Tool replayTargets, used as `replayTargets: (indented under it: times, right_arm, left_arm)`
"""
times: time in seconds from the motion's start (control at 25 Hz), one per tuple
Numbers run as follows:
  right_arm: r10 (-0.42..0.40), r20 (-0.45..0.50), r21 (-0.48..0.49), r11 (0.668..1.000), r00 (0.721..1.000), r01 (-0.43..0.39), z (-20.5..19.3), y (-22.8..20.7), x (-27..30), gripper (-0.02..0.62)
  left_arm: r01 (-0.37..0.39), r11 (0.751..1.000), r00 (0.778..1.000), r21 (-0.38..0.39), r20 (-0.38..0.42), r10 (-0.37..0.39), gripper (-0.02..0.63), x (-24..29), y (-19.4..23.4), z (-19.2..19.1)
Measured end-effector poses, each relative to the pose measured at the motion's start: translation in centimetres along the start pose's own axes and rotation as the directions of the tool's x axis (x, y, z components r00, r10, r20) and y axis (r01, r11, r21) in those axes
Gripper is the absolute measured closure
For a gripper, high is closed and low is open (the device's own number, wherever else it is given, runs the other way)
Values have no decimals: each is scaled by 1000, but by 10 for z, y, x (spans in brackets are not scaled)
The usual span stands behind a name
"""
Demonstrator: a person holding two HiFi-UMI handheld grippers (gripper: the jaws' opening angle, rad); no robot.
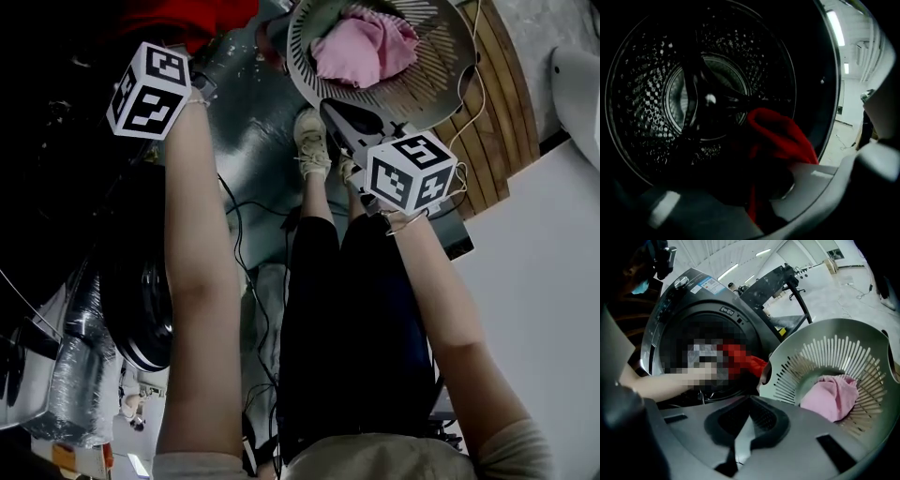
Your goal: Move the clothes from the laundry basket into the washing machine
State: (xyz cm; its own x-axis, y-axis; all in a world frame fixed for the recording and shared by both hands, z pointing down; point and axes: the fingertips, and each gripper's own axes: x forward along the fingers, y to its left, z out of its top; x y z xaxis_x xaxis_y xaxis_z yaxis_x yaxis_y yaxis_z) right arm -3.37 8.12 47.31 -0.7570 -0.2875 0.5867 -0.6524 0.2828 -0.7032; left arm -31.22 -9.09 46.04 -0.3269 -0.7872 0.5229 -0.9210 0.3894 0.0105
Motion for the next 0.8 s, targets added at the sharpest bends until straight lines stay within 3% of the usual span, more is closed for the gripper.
replayTargets:
  times: [0.12, 0.2, 0.28, 0.4, 0.52, 0.68, 0.8]
  right_arm:
    - [5, 2, -5, 1000, 1000, -5, 3, 0, 2, 586]
    - [4, 5, -2, 1000, 1000, -4, 5, -1, 4, 586]
    - [1, 6, 2, 1000, 1000, -1, 6, -1, 5, 586]
    - [6, -2, 1, 1000, 1000, -6, 4, 3, 5, 586]
    - [4, -7, -2, 1000, 1000, -4, 2, 3, 3, 586]
    - [-4, -2, 3, 1000, 1000, 4, 0, -1, 3, 586]
    - [-9, -11, 0, 1000, 1000, 9, -4, -4, 1, 586]
  left_arm:
    - [-7, 1000, 997, 4, 78, 7, 566, 9, 6, 29]
    - [-2, 999, 1000, -39, 22, 2, 563, 19, 7, 22]
    - [-13, 994, 999, -104, -37, 9, 512, 18, 12, 8]
    - [-16, 991, 999, -135, -33, 12, 471, -7, 13, -3]
    - [50, 995, 997, -81, -51, -55, 425, -35, -11, -22]
    - [181, 982, 974, 52, -151, -171, 339, -43, -58, -69]
    - [194, 957, 970, 214, -186, -155, 330, -24, -70, -89]
